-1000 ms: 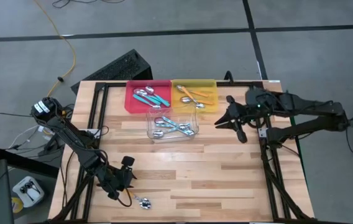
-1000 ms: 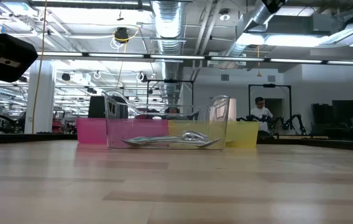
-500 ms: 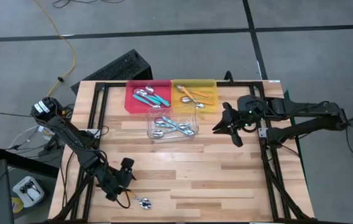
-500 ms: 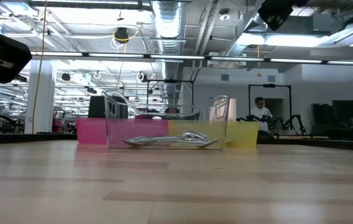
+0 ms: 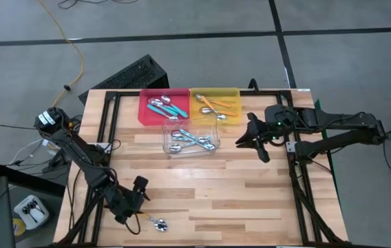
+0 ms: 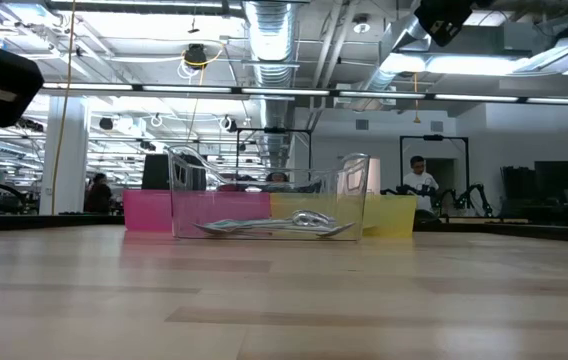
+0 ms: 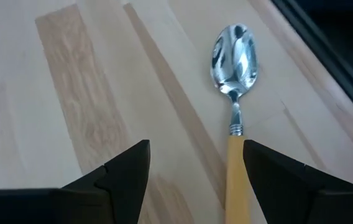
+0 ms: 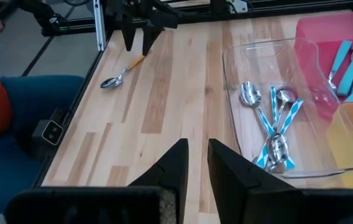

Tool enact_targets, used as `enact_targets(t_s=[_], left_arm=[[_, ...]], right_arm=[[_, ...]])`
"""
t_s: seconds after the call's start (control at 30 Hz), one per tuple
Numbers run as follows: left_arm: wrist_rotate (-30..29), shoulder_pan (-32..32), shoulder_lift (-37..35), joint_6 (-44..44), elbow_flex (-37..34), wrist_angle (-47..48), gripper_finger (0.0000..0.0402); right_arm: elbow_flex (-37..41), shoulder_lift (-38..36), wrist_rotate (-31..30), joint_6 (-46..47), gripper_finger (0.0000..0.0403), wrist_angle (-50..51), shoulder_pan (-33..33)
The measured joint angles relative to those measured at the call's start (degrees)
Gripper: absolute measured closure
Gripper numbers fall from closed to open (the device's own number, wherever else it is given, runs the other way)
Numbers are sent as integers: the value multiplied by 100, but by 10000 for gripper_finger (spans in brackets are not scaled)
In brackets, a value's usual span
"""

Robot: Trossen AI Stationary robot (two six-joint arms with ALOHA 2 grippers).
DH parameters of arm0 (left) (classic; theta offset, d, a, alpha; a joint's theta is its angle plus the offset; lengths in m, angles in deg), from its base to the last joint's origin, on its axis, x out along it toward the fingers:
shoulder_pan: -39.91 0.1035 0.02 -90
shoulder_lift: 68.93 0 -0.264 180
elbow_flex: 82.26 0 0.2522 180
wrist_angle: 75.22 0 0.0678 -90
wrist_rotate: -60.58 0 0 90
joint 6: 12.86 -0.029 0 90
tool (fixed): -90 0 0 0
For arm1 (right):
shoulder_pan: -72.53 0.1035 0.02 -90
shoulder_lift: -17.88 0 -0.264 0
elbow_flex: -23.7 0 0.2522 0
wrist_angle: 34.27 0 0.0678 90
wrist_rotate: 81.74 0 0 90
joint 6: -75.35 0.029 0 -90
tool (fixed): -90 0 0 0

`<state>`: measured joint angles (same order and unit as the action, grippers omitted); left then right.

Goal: Sort silverware by color (type)
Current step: Put the yellow spoon into the yellow bin

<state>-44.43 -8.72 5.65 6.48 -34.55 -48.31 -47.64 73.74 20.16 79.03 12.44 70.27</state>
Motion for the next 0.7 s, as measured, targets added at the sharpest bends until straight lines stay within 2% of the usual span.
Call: enact_targets(t_s=[0.33, 0.7], left_arm=[[-328, -281, 68, 154, 0, -159, 158], [-478, -478, 552, 278, 0, -841, 158]], right_arm=[[-7, 201, 0, 88, 316, -2, 0], [-7, 422, -2, 97, 316, -4, 0]])
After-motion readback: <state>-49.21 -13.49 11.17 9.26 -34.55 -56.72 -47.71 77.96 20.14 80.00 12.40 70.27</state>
